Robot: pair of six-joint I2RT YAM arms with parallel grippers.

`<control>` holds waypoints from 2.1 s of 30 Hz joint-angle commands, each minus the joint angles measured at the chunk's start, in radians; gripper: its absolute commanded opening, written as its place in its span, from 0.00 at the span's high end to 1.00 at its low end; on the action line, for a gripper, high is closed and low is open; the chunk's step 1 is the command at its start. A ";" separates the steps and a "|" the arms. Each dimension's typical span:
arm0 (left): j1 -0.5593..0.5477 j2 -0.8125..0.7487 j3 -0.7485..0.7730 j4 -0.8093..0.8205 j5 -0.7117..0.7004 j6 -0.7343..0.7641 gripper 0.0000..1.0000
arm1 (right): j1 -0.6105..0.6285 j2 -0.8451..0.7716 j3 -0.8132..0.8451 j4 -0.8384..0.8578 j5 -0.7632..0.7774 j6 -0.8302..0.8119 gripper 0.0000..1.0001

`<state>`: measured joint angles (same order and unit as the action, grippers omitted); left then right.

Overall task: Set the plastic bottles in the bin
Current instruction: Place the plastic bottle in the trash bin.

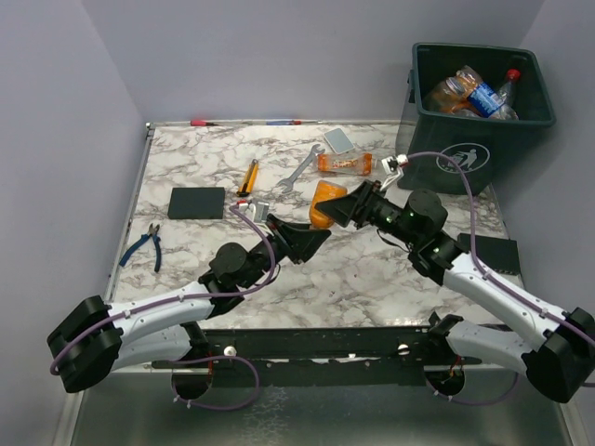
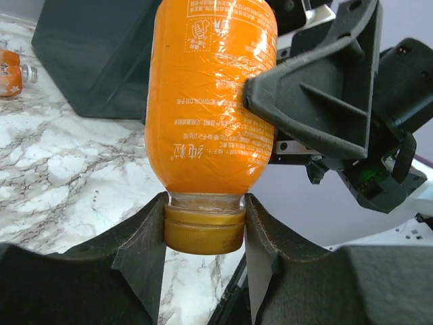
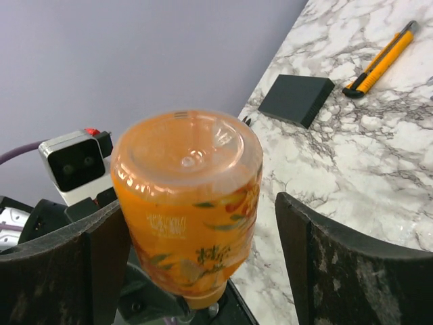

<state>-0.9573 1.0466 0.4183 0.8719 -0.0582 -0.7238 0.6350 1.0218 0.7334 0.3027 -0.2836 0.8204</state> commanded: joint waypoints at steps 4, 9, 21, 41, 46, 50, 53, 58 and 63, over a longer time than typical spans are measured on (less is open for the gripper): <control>-0.007 -0.053 -0.009 -0.034 0.027 0.055 1.00 | 0.043 0.102 0.060 0.110 -0.067 0.028 0.26; -0.008 -0.058 -0.010 -0.045 0.026 0.075 0.98 | 0.067 0.106 0.056 0.116 -0.062 0.019 0.54; -0.008 -0.312 -0.060 -0.190 -0.177 0.180 0.01 | 0.066 -0.059 0.353 -0.332 0.246 -0.326 0.67; -0.007 -0.493 -0.024 -0.641 -0.505 0.096 0.01 | -0.658 0.638 1.324 -0.450 0.787 -0.493 0.64; -0.008 -0.478 -0.009 -0.703 -0.507 0.060 0.01 | -0.731 0.847 1.489 -0.430 0.811 -0.542 0.62; -0.008 -0.468 0.003 -0.733 -0.514 0.057 0.01 | -0.773 0.927 1.526 -0.392 0.805 -0.544 0.44; -0.008 -0.463 0.001 -0.736 -0.524 0.051 0.01 | -0.791 0.979 1.569 -0.390 0.799 -0.539 0.19; -0.008 -0.417 -0.003 -0.716 -0.546 0.045 0.01 | -0.797 0.987 1.608 -0.375 0.744 -0.471 0.01; -0.006 -0.264 0.028 -0.602 -0.572 0.075 0.01 | -0.754 0.945 1.683 -0.394 0.645 -0.362 0.00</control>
<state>-0.9642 0.6643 0.3969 0.1802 -0.5785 -0.6693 -0.1558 2.0033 2.3554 -0.1204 0.4492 0.3653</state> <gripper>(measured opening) 0.990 0.994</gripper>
